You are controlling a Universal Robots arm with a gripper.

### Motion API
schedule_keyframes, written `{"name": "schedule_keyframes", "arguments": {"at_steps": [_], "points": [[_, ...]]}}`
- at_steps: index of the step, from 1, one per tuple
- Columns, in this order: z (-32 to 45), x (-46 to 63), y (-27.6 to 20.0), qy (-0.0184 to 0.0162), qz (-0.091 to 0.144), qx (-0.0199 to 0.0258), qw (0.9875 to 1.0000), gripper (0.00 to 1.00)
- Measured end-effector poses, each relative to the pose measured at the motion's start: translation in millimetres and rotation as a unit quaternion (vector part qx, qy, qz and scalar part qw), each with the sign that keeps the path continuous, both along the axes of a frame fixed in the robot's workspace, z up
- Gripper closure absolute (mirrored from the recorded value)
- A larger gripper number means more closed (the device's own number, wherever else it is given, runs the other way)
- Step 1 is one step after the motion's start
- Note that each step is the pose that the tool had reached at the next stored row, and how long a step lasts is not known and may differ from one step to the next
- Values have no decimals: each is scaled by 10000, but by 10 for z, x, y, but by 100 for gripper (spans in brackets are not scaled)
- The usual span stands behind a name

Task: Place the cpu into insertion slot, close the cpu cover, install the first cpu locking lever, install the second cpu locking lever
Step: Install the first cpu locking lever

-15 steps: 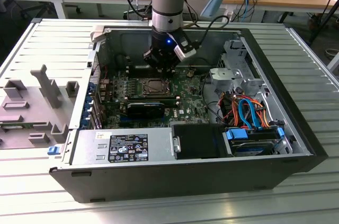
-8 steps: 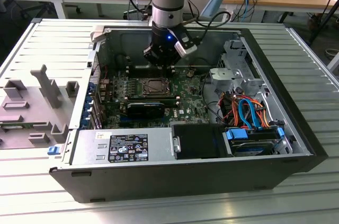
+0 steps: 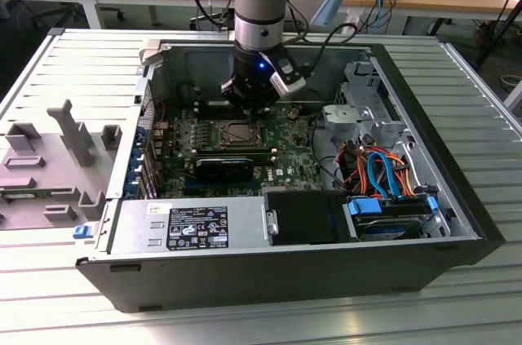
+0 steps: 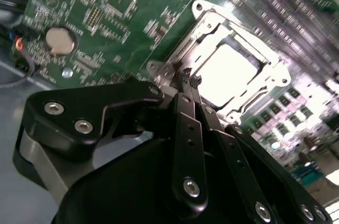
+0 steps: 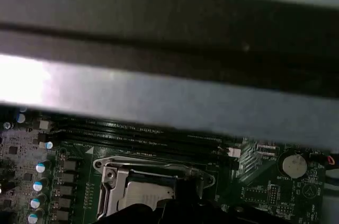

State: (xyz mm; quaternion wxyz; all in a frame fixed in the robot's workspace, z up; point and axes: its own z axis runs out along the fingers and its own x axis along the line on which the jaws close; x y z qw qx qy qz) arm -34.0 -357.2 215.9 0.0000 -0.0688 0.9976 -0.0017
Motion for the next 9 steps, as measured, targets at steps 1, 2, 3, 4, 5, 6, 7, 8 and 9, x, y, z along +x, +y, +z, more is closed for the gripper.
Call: {"name": "schedule_keyframes", "arguments": {"at_steps": [1,2,3,4,5,6,7,8,9], "points": [[1,0,-41,0,0,-1,10000,89],[0,0,-79,0,0,0,10000,89],[0,0,-121,0,0,0,10000,89],[0,1,-149,0,1,0,10000,89],[0,1,-175,0,1,0,10000,89],[0,0,-198,0,1,0,10000,89],[0,0,-214,0,0,0,10000,89],[2,0,-227,0,0,-1,10000,89],[12,0,-238,1,0,-2,10000,89]]}}
